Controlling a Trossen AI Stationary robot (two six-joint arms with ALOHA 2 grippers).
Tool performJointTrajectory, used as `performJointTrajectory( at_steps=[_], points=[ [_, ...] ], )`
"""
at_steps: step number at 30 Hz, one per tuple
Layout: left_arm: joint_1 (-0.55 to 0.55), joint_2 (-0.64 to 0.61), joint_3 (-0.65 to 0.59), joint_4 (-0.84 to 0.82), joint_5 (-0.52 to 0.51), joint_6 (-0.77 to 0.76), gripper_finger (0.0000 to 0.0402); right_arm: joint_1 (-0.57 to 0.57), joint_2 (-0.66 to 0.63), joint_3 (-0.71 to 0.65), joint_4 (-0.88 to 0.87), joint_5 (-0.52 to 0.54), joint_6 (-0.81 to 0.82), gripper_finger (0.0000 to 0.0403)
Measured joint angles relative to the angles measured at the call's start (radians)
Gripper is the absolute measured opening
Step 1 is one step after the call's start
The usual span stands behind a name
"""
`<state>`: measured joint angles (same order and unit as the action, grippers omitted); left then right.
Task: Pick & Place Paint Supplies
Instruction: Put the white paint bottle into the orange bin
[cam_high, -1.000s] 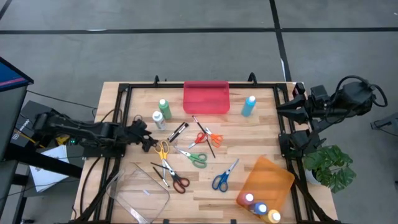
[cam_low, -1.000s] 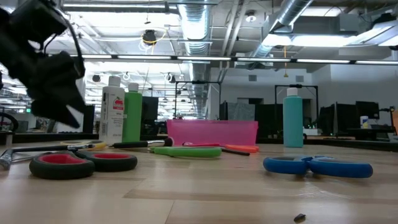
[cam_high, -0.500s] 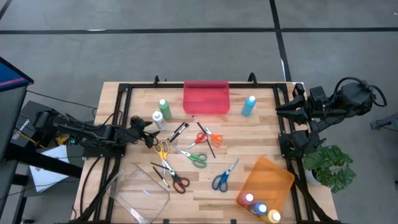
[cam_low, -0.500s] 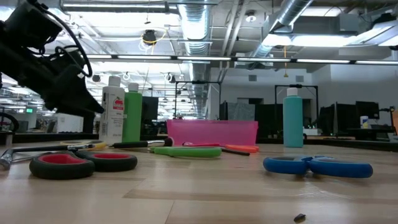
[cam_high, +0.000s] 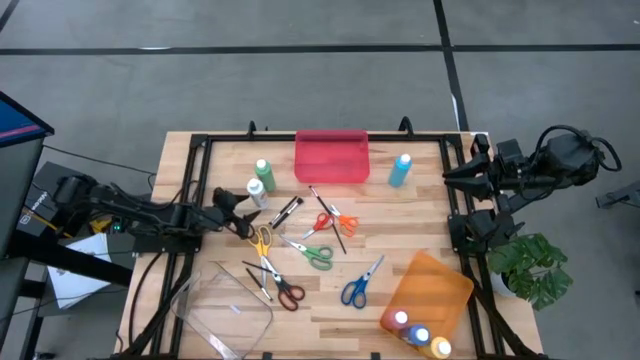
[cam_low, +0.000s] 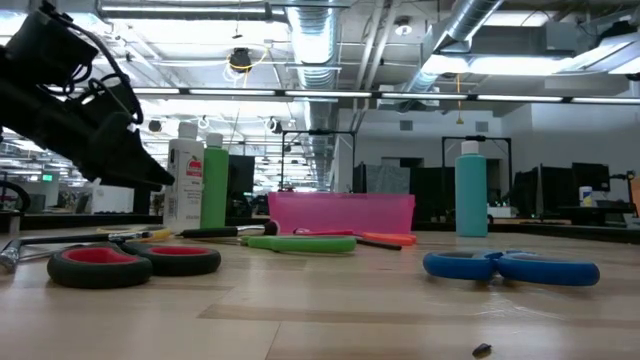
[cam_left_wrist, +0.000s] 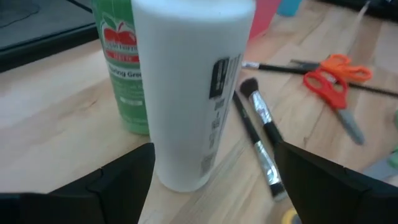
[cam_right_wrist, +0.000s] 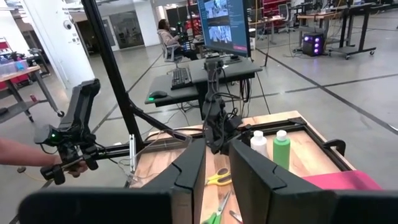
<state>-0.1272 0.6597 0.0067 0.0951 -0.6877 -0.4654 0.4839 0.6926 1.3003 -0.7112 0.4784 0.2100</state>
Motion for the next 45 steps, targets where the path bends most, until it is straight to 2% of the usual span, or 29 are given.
performJointTrajectory(
  at_steps=[8, 11, 16, 20, 29, 45],
  points=[
    [0.072, 0.108, 0.000, 0.164, 0.009, 0.097, 0.0327, 0.000, 0.000, 0.000, 0.000, 0.021, 0.000, 0.0070],
    [0.111, 0.141, 0.000, 0.219, 0.053, 0.149, 0.0327, 0.000, 0.000, 0.000, 0.000, 0.020, 0.000, 0.0070],
    [0.173, 0.216, 0.000, 0.267, 0.153, 0.149, 0.0327, 0.000, 0.000, 0.000, 0.000, 0.020, 0.000, 0.0070],
    [0.202, 0.277, 0.000, 0.355, 0.166, 0.151, 0.0327, 0.000, 0.000, 0.000, 0.000, 0.020, 0.000, 0.0070],
    [0.222, 0.416, -0.001, 0.504, 0.229, 0.175, 0.0327, 0.000, 0.000, 0.000, 0.000, 0.020, 0.000, 0.0070],
    [0.222, 0.617, -0.001, 0.801, 0.217, 0.174, 0.0324, 0.000, 0.000, 0.000, 0.000, 0.020, 0.000, 0.0070]
  ],
)
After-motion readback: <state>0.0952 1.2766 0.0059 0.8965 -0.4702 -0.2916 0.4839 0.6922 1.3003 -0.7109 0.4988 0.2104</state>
